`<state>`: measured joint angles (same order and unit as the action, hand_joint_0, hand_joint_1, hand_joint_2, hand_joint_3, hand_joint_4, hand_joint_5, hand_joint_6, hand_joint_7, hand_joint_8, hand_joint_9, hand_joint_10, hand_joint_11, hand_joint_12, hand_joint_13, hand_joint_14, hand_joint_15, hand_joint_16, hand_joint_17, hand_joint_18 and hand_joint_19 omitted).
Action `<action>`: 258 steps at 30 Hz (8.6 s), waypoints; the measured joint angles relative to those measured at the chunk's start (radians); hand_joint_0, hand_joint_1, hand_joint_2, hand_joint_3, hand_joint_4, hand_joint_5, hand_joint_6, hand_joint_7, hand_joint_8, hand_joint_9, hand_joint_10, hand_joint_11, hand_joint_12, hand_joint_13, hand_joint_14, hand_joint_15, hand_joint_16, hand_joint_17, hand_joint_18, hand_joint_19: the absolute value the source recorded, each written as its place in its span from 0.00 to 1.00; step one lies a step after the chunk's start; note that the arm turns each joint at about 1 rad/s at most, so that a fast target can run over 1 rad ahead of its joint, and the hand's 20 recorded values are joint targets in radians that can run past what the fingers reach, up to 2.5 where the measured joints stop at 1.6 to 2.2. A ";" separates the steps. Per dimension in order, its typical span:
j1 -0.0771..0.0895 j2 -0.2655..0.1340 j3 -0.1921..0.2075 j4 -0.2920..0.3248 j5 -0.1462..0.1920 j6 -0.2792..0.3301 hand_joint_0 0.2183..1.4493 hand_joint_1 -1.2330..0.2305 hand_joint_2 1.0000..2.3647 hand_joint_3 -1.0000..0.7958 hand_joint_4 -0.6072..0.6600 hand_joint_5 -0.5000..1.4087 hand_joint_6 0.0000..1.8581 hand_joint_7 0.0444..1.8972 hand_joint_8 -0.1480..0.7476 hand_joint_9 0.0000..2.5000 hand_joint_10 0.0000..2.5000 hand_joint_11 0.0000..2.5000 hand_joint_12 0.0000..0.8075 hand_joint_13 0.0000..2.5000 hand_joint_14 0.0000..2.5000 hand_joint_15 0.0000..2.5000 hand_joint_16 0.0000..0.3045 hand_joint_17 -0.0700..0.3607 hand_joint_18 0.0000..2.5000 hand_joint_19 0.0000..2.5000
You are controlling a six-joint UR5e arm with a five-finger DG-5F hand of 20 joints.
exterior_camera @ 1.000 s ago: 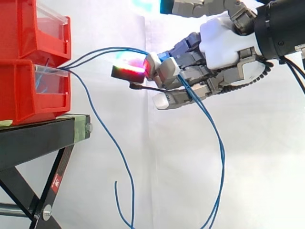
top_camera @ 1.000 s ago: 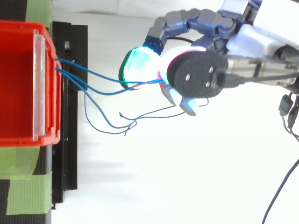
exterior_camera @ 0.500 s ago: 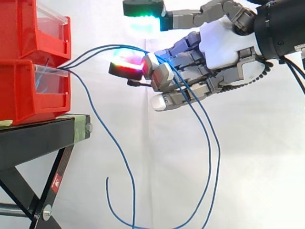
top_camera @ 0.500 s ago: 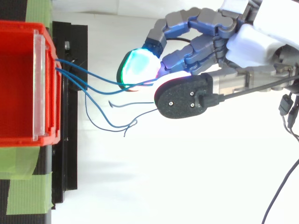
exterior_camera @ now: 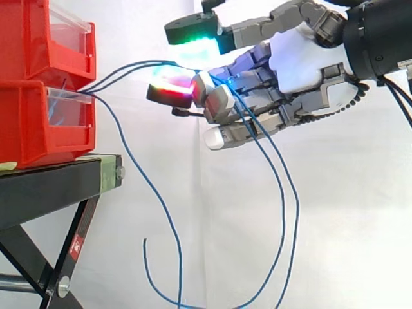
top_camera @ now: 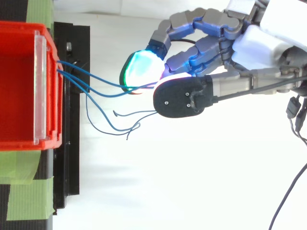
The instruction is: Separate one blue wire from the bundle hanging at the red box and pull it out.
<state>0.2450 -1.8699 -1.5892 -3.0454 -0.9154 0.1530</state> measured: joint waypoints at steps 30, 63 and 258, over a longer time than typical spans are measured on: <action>0.000 0.000 0.000 0.003 0.000 -0.001 0.27 0.57 0.00 0.43 0.64 0.17 0.45 0.43 0.60 0.41 0.00 0.53 0.61 0.43 0.07 0.55 0.21 0.50 0.33 0.21; 0.000 0.000 0.000 0.002 0.001 0.002 0.29 0.20 0.00 0.28 0.64 0.14 0.47 0.43 0.49 0.35 0.00 0.58 0.48 0.40 0.00 0.60 0.17 0.43 0.29 0.20; 0.000 0.000 0.000 0.056 0.000 -0.322 0.33 0.26 0.01 0.36 0.62 0.15 0.46 0.42 0.49 0.37 0.01 0.53 0.46 0.41 0.01 0.58 0.16 0.41 0.30 0.21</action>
<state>0.2450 -1.8699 -1.5894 -2.9896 -0.9158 -0.1688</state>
